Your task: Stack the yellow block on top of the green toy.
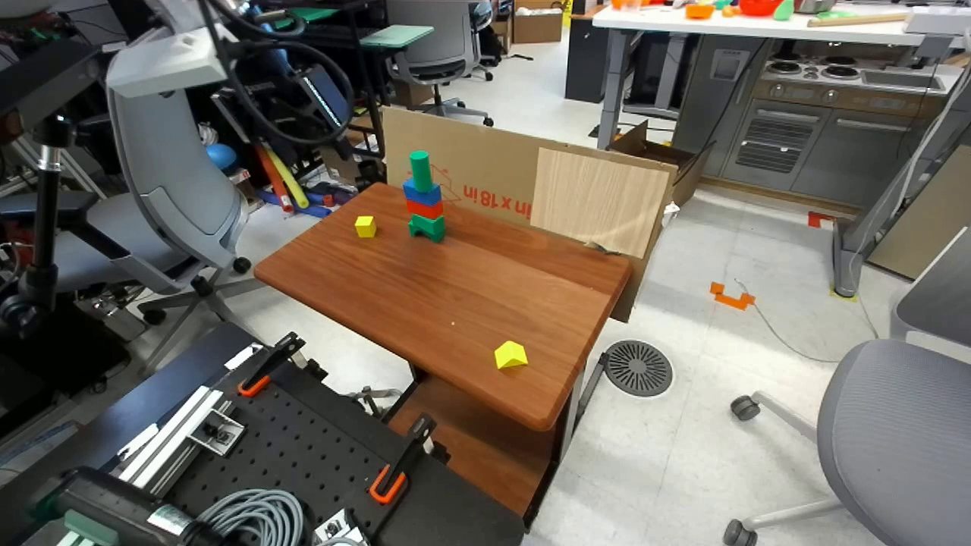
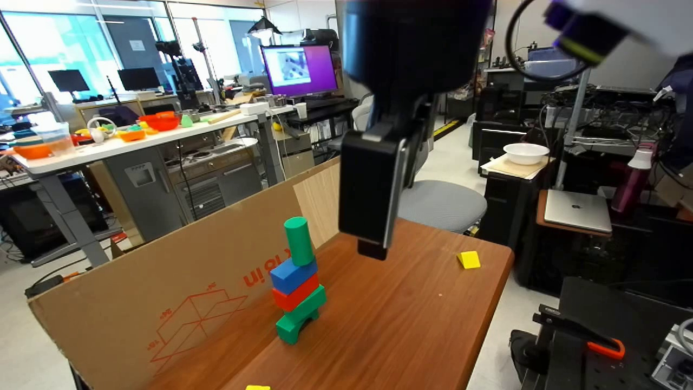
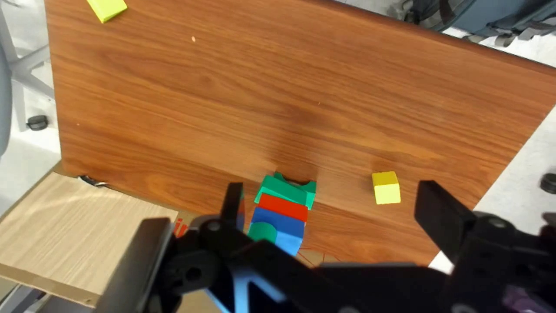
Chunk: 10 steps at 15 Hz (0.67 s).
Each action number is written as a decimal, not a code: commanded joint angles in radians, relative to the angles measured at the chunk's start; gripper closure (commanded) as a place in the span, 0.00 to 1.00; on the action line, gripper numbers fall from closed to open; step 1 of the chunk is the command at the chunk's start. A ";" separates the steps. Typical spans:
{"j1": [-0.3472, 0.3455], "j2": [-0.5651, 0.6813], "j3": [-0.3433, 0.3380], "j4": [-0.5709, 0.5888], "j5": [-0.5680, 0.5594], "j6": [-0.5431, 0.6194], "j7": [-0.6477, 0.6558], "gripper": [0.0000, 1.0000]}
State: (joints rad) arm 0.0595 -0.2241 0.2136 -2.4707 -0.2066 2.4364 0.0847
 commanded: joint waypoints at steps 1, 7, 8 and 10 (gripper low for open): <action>0.029 0.193 -0.025 0.161 -0.027 0.003 -0.140 0.00; 0.086 0.402 -0.007 0.344 -0.020 -0.016 -0.305 0.00; 0.094 0.431 -0.005 0.371 -0.014 -0.020 -0.330 0.00; 0.101 0.481 -0.006 0.421 -0.004 -0.034 -0.367 0.00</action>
State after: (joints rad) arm 0.1462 0.1708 0.2124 -2.1508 -0.2126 2.4357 -0.2183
